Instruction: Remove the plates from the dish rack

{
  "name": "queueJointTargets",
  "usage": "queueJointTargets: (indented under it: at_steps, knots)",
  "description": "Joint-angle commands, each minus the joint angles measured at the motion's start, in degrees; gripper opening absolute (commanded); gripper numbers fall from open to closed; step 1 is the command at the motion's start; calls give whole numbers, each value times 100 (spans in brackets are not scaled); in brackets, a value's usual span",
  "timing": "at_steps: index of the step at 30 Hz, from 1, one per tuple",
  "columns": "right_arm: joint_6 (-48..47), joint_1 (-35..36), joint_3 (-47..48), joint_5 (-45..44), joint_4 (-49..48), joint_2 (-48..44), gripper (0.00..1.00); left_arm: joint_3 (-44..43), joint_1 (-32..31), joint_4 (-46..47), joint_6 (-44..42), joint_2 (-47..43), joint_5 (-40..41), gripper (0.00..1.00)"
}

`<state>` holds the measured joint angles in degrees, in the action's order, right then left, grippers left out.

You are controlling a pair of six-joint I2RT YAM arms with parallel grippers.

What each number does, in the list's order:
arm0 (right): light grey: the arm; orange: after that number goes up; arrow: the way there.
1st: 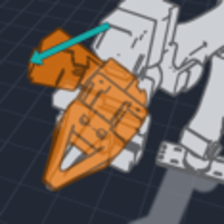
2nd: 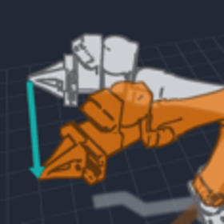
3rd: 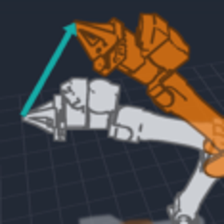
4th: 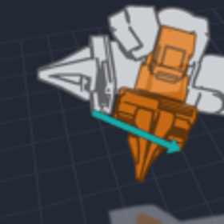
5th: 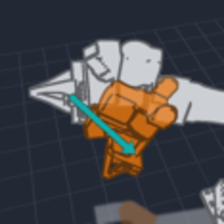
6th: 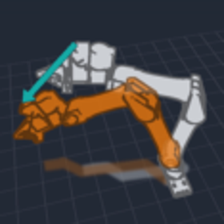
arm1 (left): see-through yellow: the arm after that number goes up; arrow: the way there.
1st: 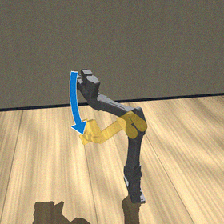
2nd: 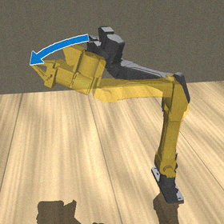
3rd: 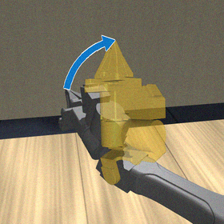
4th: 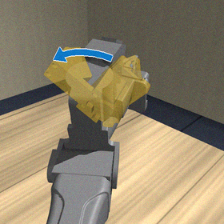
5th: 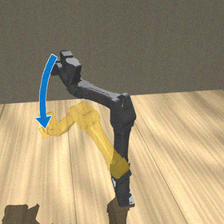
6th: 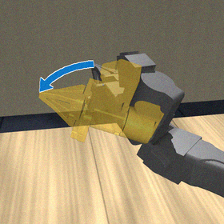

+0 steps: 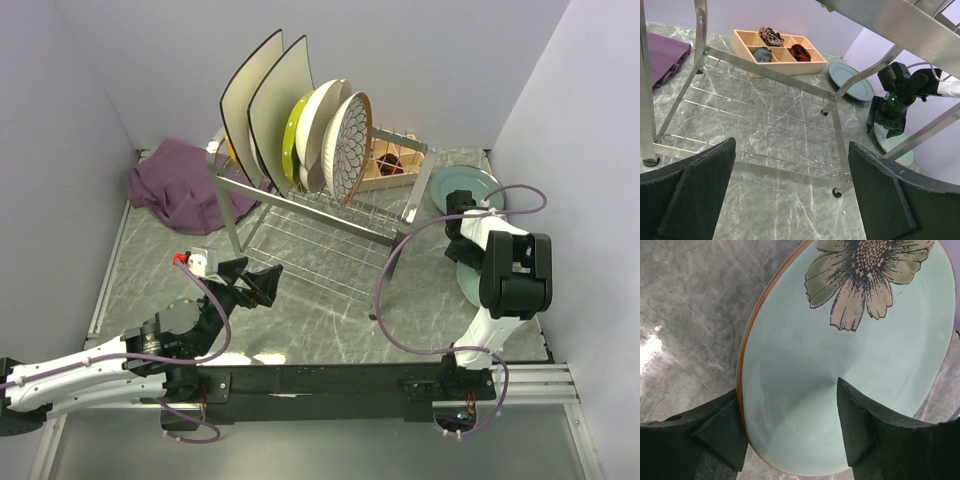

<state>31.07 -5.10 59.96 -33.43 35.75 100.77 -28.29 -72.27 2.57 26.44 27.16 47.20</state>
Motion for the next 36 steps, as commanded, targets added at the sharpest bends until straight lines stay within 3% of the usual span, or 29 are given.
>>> queueJointTargets:
  at_steps: [1,11,15,21,28,33,36]
  knots:
    - [136,-87,60,11,-6,-347,74,-9,-15,192,55,105,-97,99]
    - [-40,-79,164,662,-103,-752,94,8,-15,200,28,97,8,99]
    - [13,-96,331,636,28,-980,94,-27,-15,165,11,167,70,100]
    - [92,-87,1315,653,801,-1673,93,-36,-15,147,-7,220,167,99]
    - [-319,61,2273,1681,821,-3359,90,-27,-15,200,-42,255,149,100]
    - [-383,632,3019,1400,1118,-4222,90,-10,-15,253,-60,246,44,99]
    - [-312,712,3039,2048,804,-4811,88,8,-15,288,-77,194,0,99]
